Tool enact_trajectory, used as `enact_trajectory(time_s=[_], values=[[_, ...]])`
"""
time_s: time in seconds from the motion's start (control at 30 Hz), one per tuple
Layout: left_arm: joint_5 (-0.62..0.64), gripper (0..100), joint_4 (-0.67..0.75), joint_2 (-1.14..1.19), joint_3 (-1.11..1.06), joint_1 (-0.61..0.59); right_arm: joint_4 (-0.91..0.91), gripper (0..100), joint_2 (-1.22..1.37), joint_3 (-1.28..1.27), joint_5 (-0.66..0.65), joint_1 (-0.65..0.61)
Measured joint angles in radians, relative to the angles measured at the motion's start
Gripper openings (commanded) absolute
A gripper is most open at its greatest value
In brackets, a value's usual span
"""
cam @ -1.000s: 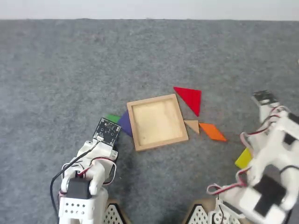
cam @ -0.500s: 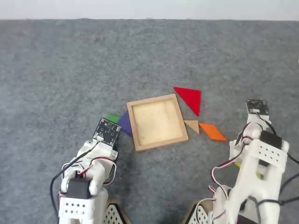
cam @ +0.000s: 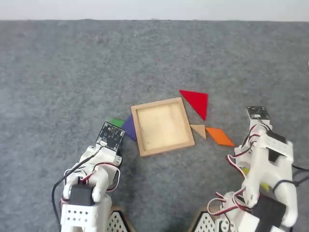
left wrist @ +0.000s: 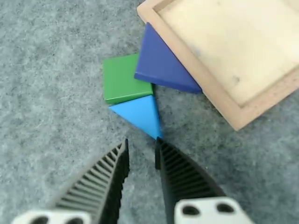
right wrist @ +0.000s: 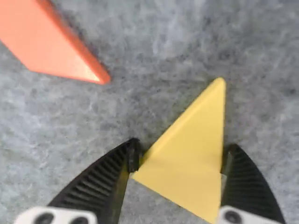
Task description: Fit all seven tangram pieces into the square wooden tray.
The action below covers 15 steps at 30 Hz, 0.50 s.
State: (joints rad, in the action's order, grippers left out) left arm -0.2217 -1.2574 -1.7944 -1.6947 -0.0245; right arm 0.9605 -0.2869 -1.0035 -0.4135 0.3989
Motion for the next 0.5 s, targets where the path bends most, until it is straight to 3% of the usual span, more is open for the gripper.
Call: enact_trajectory(time_s=[0.23,0.5], values=[[0.0,9,0.0,0.0,0.0,0.0,-0.023,26.7,0.0,0.002,-0.049,0.1],[0.0,9,0.0,0.0,0.0,0.0,0.008,29.3,-0.002,0.003,-0.167,0.112]])
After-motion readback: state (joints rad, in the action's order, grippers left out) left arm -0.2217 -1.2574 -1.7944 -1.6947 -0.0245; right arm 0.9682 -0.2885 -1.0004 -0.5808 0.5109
